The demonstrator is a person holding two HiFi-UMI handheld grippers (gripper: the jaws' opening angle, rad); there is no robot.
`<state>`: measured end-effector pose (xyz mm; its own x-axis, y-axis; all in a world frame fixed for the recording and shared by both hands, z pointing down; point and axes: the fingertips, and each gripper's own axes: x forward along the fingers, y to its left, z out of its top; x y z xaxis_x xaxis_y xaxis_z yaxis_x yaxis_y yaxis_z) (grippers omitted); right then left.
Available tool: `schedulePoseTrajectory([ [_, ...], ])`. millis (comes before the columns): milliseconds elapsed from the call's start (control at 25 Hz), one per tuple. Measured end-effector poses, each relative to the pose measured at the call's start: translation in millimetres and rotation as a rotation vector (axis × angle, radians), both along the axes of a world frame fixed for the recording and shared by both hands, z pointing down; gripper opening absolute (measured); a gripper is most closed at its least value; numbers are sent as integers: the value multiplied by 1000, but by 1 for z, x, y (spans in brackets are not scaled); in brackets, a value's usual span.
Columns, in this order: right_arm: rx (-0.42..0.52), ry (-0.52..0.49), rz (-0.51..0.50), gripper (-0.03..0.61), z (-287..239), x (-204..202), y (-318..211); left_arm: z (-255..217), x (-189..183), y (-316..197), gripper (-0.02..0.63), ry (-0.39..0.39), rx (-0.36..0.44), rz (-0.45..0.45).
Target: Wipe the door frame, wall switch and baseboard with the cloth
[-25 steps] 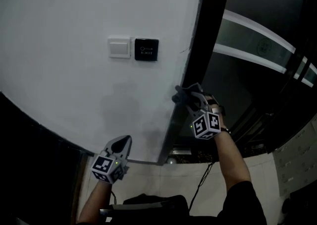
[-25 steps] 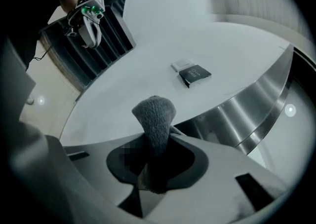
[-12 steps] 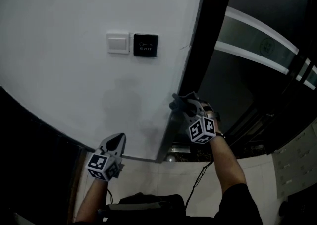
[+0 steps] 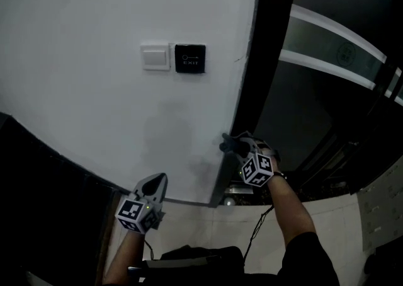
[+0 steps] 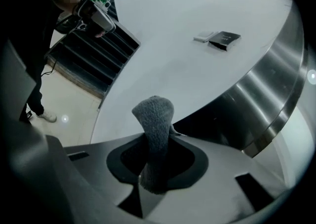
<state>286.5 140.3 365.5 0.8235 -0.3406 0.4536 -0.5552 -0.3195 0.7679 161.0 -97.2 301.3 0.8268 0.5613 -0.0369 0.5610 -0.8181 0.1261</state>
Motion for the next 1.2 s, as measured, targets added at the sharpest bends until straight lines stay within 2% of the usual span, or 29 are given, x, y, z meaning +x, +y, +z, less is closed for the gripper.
schedulePoseTrajectory([
  [200, -50, -57, -6, 89, 28, -1, 2, 6, -3, -7, -8, -18, 5, -19],
  [360, -50, -86, -14, 89, 41, 1, 2, 10, -4, -9, -8, -24, 3, -19],
  [480, -54, -151, -7, 89, 61, 2, 3, 14, -7, -9, -8, -36, 14, -22],
  [680, -54, -256, 31, 89, 90, 5, 4, 17, -13, -17, -8, -51, 5, -43],
  [840, -55, -303, 79, 89, 104, 4, 9, 19, -17, -25, -8, -52, -6, -60],
  [1000, -37, -251, 47, 89, 76, -8, 0, 19, -17, -27, -8, -49, -24, -48],
  [1200, -4, -106, -7, 89, -10, -26, -9, 13, -13, -13, -8, -32, -35, 14],
])
